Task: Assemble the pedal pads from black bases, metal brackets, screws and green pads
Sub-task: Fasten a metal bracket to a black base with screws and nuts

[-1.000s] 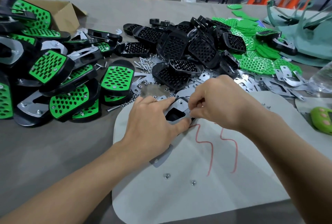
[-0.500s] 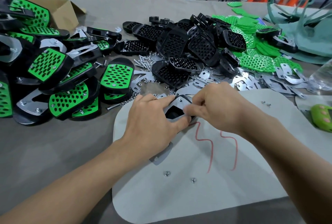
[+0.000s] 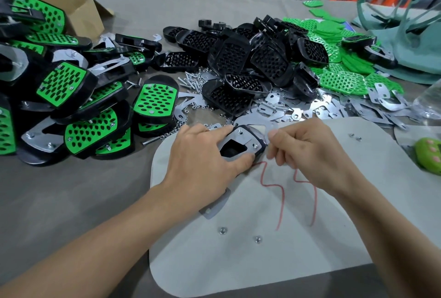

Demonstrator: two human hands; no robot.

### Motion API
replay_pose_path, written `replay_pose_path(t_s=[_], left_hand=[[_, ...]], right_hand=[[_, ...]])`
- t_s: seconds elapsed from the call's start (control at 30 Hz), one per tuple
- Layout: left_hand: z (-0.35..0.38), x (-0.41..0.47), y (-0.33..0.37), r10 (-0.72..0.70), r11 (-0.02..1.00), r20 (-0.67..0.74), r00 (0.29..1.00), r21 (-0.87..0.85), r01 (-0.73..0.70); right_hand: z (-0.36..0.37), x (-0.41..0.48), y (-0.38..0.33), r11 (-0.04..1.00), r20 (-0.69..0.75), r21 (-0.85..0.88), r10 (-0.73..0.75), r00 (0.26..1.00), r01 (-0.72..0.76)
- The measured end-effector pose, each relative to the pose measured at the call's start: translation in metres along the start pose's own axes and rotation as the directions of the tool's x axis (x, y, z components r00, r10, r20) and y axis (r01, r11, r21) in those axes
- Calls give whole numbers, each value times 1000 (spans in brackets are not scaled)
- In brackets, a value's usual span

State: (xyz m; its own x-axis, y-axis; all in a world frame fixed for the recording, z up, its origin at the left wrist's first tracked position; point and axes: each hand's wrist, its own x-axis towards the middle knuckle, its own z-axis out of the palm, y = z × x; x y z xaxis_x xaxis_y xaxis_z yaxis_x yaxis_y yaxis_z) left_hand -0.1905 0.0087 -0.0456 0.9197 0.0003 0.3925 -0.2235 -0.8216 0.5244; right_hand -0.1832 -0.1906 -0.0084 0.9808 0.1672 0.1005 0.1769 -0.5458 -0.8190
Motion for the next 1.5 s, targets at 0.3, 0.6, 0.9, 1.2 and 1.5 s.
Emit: replay_pose_path(t_s=[0.3,0.6,0.9,1.2,1.5], left_hand=[[-1,0,1,-3,1000,-4,1000,-7,3],[-3,-1,5,69,998,-66,995,-12,-69],[-6,-1,1,14,1000,76,997,12,-15],[-24,8,-7,86,988,265,960,-150,-47],[-24,8,-10,101,970,197,975,-236,-53]], right_hand=[[2,-7,2,993,67,117,-17,998,9],[4,-11,3,990,173,141,-35,984,10],[21,-5,-17,1000,23,-8,-20,1000,20],[28,21,-28,999,-103,-35,11,995,-15],[40,5,-9,923,-290,329,302,908,-201]])
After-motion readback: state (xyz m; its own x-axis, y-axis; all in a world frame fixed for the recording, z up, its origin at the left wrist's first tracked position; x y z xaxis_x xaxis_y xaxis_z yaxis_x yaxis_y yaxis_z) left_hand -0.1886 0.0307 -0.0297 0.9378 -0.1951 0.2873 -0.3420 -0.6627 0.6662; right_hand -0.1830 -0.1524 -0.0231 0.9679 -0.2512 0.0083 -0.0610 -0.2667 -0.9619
